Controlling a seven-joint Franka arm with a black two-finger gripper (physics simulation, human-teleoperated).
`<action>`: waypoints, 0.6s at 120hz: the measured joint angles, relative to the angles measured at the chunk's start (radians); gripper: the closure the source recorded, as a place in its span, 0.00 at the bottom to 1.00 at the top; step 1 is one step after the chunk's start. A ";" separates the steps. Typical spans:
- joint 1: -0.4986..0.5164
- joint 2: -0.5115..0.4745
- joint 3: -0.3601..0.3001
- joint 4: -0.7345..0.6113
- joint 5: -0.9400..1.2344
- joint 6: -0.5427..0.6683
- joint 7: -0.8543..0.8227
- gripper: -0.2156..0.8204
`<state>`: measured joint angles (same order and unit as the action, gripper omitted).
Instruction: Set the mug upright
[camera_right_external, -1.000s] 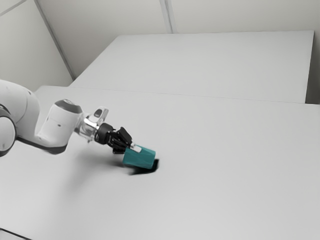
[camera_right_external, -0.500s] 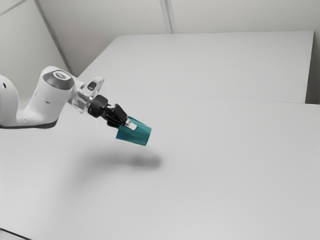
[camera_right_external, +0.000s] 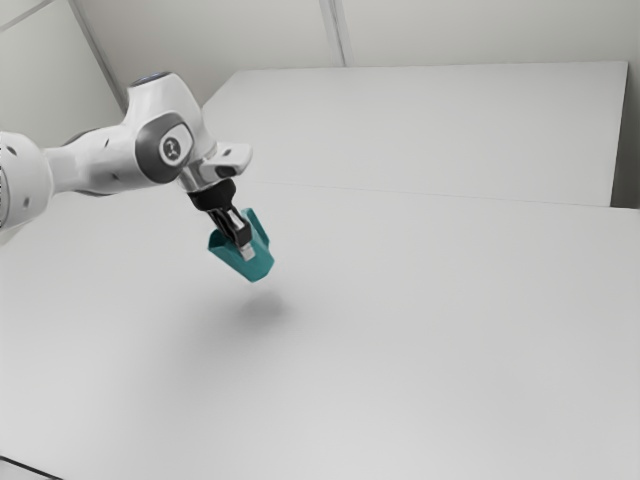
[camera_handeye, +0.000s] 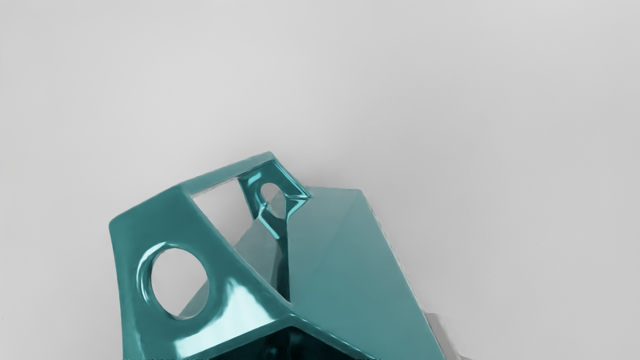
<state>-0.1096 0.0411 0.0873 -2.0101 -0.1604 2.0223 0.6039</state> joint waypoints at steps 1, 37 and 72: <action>-0.003 0.000 0.000 0.000 0.006 0.003 -0.003 0.96; -0.022 -0.060 -0.026 -0.091 0.179 0.080 -0.107 0.96; -0.002 -0.088 -0.026 -0.203 0.256 0.143 -0.195 0.96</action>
<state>-0.1114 -0.0465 0.0611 -2.2130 0.0959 2.1649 0.4088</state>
